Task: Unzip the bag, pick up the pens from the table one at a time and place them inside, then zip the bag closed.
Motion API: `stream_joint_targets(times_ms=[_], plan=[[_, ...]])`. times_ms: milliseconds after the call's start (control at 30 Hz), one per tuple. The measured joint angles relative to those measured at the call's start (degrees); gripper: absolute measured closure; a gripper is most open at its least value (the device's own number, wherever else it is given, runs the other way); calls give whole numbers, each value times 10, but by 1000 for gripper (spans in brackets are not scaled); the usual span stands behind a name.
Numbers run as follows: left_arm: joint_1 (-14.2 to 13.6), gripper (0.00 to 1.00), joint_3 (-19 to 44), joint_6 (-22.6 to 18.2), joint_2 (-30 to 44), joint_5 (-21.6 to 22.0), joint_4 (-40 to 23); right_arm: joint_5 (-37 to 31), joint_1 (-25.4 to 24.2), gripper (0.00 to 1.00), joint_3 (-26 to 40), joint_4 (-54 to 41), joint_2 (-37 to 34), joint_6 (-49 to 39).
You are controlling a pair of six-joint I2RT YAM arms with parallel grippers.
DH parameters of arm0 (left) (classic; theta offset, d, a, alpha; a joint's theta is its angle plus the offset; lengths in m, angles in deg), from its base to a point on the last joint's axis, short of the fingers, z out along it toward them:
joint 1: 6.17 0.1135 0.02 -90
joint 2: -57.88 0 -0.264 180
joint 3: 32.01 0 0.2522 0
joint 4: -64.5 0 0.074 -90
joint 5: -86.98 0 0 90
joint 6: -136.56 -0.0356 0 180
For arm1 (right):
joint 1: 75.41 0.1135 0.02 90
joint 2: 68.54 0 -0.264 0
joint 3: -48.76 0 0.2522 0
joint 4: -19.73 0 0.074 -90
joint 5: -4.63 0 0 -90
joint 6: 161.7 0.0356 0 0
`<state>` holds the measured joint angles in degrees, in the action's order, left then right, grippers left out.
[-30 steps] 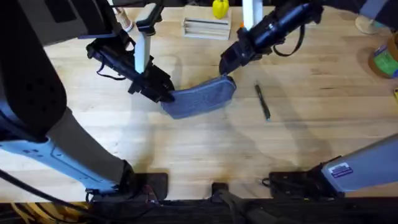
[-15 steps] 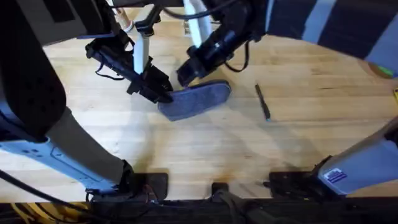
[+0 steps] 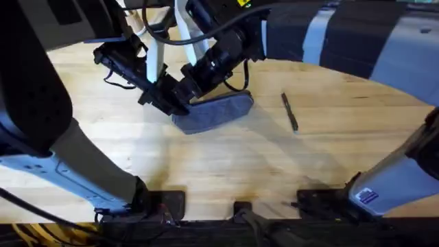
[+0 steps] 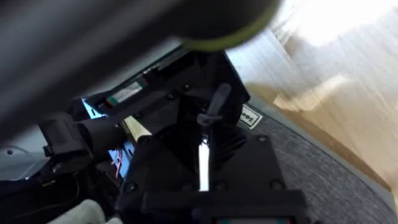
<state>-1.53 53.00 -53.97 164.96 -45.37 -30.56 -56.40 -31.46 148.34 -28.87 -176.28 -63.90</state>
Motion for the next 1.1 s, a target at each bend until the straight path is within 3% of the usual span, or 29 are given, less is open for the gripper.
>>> stream_joint_targets(times_ms=[67, 200, 400, 500, 700, 833, 867, 933, 1100], plan=[[0, 959, 0, 0, 0, -1, 1, 2, -4, 856, 0, -1, 0, 3], [0, 959, 0, 0, 0, -4, 4, 14, -26, 554, 1, -4, 0, 3], [-1, 959, 0, 1, 0, -5, 5, 34, -68, 268, 3, -33, 32, -17], [-1, 959, 0, 1, 0, -5, 5, 38, -102, 23, 4, -51, 59, -36], [-1, 946, 0, 1, 0, -5, 6, 11, -175, 9, 6, -85, 104, -73], [-1, 390, 0, 1, 0, -14, 7, -18, -196, 9, 6, -91, 128, -105], [-2, 317, 0, 0, 0, -15, 7, -23, -198, 8, 6, -91, 134, -112], [-3, 50, 0, 2, 0, -17, 7, -27, -198, 9, 6, -90, 144, -123], [-3, 8, 0, 0, 0, -17, 17, -28, -198, 9, 6, -89, 164, -148]])
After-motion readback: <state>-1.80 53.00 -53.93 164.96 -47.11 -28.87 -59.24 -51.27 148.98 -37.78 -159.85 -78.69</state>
